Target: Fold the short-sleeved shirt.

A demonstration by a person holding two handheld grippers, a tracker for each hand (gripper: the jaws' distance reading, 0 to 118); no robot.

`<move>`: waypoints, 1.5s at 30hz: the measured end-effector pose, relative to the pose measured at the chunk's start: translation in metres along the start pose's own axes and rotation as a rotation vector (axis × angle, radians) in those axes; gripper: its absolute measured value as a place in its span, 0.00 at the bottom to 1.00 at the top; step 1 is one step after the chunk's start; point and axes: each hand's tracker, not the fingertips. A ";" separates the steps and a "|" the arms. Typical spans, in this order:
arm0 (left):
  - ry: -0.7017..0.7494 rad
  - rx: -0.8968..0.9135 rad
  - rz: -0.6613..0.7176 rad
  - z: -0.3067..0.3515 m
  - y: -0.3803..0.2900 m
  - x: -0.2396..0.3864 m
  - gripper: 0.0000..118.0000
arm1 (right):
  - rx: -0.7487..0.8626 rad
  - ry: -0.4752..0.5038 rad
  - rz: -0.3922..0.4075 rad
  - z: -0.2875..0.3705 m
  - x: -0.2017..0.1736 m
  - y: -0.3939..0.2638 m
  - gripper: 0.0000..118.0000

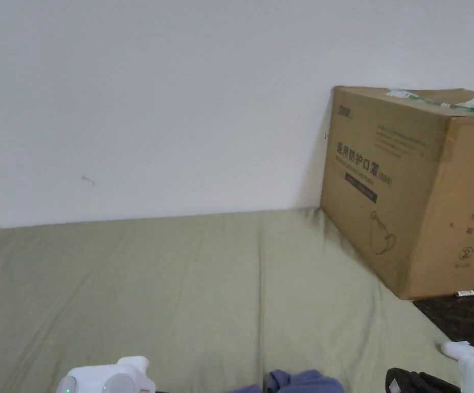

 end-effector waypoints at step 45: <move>0.008 0.616 -0.116 0.362 0.066 -0.074 0.00 | -0.127 -0.009 0.134 -0.042 -0.005 0.282 0.07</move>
